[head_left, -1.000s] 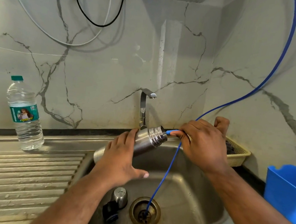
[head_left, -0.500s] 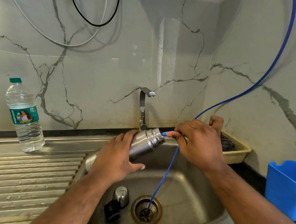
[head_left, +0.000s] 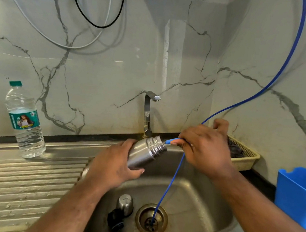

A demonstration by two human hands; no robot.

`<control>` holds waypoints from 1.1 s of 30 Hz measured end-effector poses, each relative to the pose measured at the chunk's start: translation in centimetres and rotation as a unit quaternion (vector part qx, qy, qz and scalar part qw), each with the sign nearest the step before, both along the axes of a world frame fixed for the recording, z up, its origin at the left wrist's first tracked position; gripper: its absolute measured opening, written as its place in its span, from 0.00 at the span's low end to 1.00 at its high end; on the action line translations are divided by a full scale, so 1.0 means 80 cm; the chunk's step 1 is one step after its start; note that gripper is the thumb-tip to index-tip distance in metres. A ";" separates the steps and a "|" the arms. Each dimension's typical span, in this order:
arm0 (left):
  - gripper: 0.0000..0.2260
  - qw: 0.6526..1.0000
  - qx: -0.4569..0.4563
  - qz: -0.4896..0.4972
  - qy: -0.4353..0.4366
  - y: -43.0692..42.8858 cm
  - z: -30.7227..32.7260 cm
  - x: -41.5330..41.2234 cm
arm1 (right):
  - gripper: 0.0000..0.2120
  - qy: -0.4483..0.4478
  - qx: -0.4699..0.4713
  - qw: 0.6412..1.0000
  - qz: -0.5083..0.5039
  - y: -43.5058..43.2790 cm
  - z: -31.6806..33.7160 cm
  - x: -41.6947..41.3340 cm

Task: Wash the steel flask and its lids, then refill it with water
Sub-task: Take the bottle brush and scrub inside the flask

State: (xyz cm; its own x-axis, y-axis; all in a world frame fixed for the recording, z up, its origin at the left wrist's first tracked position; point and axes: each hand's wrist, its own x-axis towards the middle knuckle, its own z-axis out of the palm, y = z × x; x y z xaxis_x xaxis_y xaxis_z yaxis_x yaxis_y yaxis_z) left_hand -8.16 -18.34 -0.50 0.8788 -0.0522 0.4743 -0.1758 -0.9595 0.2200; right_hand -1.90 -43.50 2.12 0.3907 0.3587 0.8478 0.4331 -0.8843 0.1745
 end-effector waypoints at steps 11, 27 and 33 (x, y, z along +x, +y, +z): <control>0.36 0.998 -0.006 -0.048 0.032 0.018 -0.002 0.012 | 0.13 -0.030 -0.034 0.987 0.153 -0.015 0.014 0.004; 0.41 0.974 0.186 0.002 -0.129 0.009 -0.001 0.014 | 0.26 0.535 0.118 0.831 0.102 0.009 -0.003 -0.007; 0.39 0.994 0.096 0.029 -0.041 0.029 -0.004 0.015 | 0.10 0.174 -0.069 0.969 0.161 0.011 -0.003 0.000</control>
State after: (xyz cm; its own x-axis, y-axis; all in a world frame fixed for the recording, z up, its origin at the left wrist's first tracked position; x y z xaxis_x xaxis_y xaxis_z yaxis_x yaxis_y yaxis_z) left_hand -6.96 -16.00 -0.80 0.8419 -0.0992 0.5304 -0.1286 -0.9915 0.0187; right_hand -1.88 -42.63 1.85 0.4935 0.6104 0.6196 0.7366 -0.6721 0.0755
